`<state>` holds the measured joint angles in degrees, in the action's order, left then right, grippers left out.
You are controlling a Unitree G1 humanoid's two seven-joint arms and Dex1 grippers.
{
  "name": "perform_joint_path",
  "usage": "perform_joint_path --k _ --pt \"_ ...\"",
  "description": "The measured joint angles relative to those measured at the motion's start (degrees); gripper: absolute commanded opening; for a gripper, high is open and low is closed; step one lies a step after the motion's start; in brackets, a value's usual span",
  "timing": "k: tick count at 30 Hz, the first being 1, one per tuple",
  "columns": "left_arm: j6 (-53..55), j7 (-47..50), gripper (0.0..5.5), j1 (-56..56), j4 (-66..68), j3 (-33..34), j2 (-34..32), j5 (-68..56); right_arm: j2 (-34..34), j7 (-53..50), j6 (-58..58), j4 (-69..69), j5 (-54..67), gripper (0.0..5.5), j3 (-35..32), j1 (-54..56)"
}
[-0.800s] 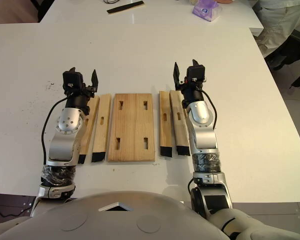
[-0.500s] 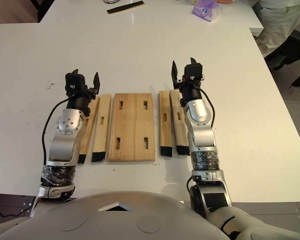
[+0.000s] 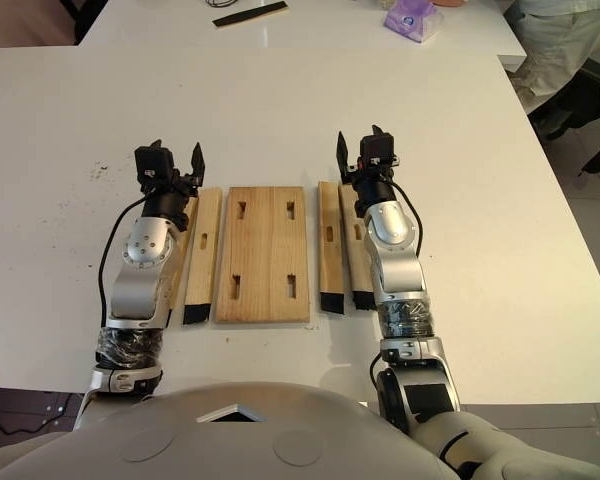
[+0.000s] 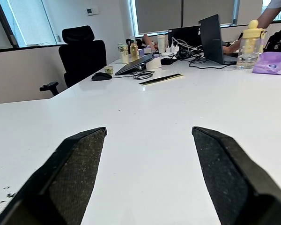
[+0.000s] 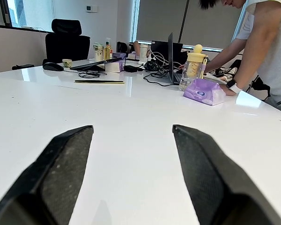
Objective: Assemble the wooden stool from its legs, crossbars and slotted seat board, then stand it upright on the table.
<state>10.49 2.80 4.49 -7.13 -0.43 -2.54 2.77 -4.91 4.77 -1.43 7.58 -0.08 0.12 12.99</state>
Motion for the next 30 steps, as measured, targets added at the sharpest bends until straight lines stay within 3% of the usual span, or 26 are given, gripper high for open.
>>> perform_joint_path --k 20,22,26,30 --pt "2.91 -0.33 3.41 1.45 -0.96 0.82 -0.38 0.02 0.54 0.09 0.23 0.16 -0.01 3.13 0.32 0.61" --pt "5.76 -0.42 3.41 0.55 -3.58 0.91 -0.87 0.05 0.24 0.39 0.06 0.15 -0.01 3.13 0.38 0.65" --pt "19.27 -4.21 3.41 -9.73 -21.24 1.26 -4.61 -0.84 -2.11 0.8 -0.2 -0.05 -0.01 3.13 -0.97 0.66" --pt "38.77 -6.51 3.41 -21.54 -36.95 3.48 -8.29 -1.33 -4.61 0.25 -1.07 -3.08 0.02 3.13 -4.43 -2.38"
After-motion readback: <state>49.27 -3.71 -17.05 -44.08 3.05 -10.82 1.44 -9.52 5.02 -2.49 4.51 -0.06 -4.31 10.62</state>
